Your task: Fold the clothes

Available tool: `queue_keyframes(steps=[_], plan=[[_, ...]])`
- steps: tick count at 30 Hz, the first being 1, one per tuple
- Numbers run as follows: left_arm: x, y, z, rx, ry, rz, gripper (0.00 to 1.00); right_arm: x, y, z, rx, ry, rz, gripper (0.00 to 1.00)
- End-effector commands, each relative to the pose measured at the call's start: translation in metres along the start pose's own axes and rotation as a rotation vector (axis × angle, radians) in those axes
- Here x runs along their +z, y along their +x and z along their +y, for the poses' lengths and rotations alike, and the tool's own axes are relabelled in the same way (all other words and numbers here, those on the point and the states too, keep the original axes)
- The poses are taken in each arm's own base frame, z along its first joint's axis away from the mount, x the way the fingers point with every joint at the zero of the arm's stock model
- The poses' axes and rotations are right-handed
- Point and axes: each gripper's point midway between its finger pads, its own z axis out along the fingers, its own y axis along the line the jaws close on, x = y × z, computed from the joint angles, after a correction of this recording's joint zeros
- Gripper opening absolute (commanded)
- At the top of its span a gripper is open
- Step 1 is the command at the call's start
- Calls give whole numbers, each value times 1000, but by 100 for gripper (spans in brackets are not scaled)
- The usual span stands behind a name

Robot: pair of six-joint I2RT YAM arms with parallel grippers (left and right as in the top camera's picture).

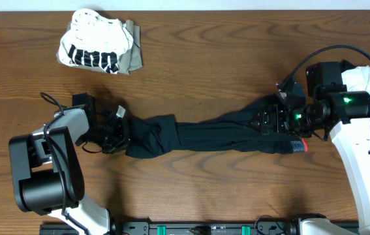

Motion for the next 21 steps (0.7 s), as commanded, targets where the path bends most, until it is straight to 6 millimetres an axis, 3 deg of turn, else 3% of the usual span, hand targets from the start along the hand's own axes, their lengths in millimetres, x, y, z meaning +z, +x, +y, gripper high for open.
queue_keyframes(steps=[1,9,15,21], plan=[[5,6,10,3,-38,21,6,1,1,3,6,-5,6,99],[-13,-5,7,-15,-61,4,6,1,2,3,7,-5,8,99],[-60,-12,44,-235,-282,-29,6,1,2,3,8,-4,9,99],[-113,-20,54,-403,-328,-104,6,2,2,-7,83,70,3,99]])
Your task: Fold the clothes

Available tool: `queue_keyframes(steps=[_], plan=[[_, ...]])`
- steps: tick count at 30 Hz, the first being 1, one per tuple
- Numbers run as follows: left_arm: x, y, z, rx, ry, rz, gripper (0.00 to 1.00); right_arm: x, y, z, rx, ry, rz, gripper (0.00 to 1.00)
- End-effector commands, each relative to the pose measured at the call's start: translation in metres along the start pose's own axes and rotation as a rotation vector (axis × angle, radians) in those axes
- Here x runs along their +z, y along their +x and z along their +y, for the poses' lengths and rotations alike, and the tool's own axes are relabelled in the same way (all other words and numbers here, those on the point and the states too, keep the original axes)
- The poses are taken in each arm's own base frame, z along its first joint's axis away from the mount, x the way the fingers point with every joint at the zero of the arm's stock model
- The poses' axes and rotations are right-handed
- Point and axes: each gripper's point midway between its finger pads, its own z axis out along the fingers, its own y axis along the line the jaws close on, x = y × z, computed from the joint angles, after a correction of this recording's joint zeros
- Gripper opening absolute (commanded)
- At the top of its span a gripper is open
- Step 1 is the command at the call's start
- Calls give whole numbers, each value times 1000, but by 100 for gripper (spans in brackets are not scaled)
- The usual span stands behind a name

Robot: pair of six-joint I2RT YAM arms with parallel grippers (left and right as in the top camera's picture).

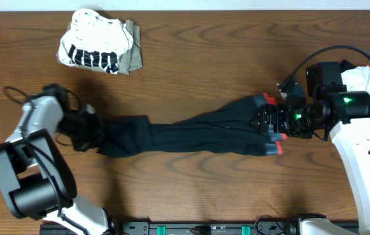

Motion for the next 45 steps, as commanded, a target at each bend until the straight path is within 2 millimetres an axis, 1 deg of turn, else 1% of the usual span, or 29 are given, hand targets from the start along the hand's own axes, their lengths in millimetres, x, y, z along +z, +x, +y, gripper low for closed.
queue_keyframes(steps=[1,3,5,8,11,14,17,20,22,27,35,37,40,42,45], plan=[[-37,-14,19,-105,-101,-99,6,3,1,-8,59,92,-6,99],[-53,-14,22,-121,-135,-127,6,4,0,-15,75,161,-20,99],[-68,-13,19,-110,-152,-161,6,6,-1,-15,70,203,-36,99],[-85,-7,12,-89,-184,-226,6,11,-4,-1,33,199,-55,99],[-93,2,2,-49,-228,-268,6,17,-5,15,-2,176,-69,99],[-92,13,-16,26,-242,-272,6,22,-5,28,-30,159,-74,99],[-82,22,-37,106,-255,-256,6,26,-3,36,-47,149,-70,99],[-72,31,-53,161,-303,-256,6,29,-1,40,-62,147,-61,99],[-65,36,-65,196,-328,-261,6,29,0,40,-54,148,-60,99],[-47,52,-93,281,-329,-251,6,29,1,40,-53,149,-55,99],[-14,69,-126,384,-331,-234,6,29,3,38,-51,154,-47,99],[-5,73,-132,414,-338,-222,6,29,4,38,-49,156,-42,99],[12,79,-134,444,-370,-180,6,29,6,37,-48,159,-36,99],[21,81,-132,451,-393,-154,6,29,6,37,-47,159,-36,99],[28,75,-121,440,-460,-141,6,29,7,36,-46,162,-30,99]])
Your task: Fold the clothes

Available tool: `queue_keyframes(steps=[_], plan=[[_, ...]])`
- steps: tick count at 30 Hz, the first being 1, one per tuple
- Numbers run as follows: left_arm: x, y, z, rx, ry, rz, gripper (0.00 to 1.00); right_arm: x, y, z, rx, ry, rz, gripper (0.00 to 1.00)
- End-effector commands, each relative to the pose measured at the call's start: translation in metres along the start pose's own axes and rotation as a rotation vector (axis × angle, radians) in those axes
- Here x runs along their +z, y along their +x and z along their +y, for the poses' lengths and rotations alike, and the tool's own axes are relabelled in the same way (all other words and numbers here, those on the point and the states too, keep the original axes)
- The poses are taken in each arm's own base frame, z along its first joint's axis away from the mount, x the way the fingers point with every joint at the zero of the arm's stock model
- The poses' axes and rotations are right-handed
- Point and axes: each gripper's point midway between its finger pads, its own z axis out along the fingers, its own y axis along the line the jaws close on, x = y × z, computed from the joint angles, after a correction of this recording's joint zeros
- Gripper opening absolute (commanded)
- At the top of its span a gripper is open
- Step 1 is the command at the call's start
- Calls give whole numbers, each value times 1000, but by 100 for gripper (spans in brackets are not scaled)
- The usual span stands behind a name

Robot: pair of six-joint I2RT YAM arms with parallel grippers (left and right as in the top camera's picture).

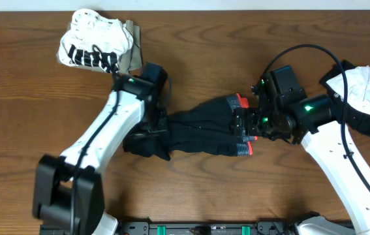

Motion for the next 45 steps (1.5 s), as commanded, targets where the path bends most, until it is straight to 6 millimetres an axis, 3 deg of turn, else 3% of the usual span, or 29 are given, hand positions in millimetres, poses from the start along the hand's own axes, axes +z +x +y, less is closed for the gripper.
queue_keyframes(steps=[1,8,14,21,36,45], plan=[[12,-2,14,-14,-97,23,6,2,3,-1,8,13,10,99],[3,-6,44,-96,-133,23,6,2,2,-5,9,34,6,99],[-19,-11,68,-169,-119,-32,6,2,2,-6,8,39,4,99],[-41,-13,102,-233,-242,-124,6,2,1,-5,7,39,1,99],[-46,-16,90,-179,-353,-206,6,1,-3,-6,5,47,-20,99],[-23,-15,73,-108,-412,-162,7,1,-3,-7,5,50,-19,99]])
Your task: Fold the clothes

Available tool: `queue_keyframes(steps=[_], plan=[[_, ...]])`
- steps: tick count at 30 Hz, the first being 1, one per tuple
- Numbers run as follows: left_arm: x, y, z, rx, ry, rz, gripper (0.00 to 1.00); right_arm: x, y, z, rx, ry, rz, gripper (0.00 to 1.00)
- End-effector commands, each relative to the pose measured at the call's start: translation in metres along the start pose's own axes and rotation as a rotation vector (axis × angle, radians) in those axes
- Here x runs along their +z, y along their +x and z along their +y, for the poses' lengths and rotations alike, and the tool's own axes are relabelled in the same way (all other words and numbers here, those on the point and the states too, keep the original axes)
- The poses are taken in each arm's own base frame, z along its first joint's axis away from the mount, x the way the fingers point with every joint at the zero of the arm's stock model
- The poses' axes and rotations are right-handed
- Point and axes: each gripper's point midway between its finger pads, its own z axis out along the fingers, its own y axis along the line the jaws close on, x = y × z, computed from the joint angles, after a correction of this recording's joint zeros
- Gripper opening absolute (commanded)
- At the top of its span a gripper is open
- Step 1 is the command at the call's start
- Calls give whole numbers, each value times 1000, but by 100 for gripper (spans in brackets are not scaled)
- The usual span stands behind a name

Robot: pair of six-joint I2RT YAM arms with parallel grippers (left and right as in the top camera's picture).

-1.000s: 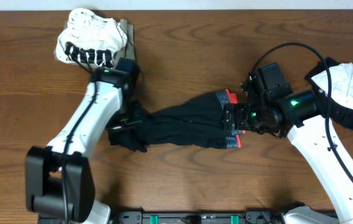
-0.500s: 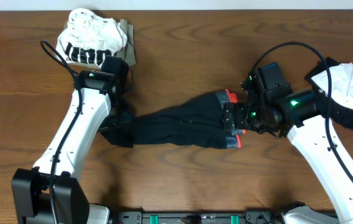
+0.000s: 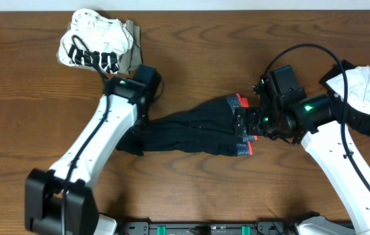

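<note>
A black garment [image 3: 191, 130] with a grey and red band at its right end lies bunched across the middle of the table in the overhead view. My right gripper [image 3: 245, 125] is shut on that banded end. My left arm reaches in from the near left, and my left gripper [image 3: 140, 123] sits on the garment's left part. It appears shut on the dark cloth, though its fingers are largely hidden under the wrist. A loose tail of the garment trails to the lower left.
A crumpled white garment with black print [image 3: 96, 49] lies at the far left of the wooden table [image 3: 191, 52]. More white and dark clothes [image 3: 367, 85] are heaped at the right edge, behind my right arm.
My left gripper has shifted a little to the left and the garment's left end now reaches further left, drawn out flatter. The right gripper and the banded end have stayed put.
The black garment was stretched long between both grippers, left end near the left edge, banded end far right. Then the whole garment sat further left. Later both ends were close together mid-table, the cloth bunched. Now the left part is pulled out slightly.
</note>
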Motion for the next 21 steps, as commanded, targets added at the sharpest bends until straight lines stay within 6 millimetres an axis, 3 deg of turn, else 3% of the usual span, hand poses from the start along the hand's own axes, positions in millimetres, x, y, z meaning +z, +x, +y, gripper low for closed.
queue_keyframes(steps=[1,10,19,21], plan=[[12,-2,-7,9,-57,9,6,1,0,-1,6,13,-1,99],[41,7,-30,30,-113,76,6,1,0,-1,6,14,0,99],[33,25,-83,102,36,81,7,1,0,-1,6,13,-3,99],[30,29,-93,124,59,76,14,1,0,-1,6,13,-2,99]])
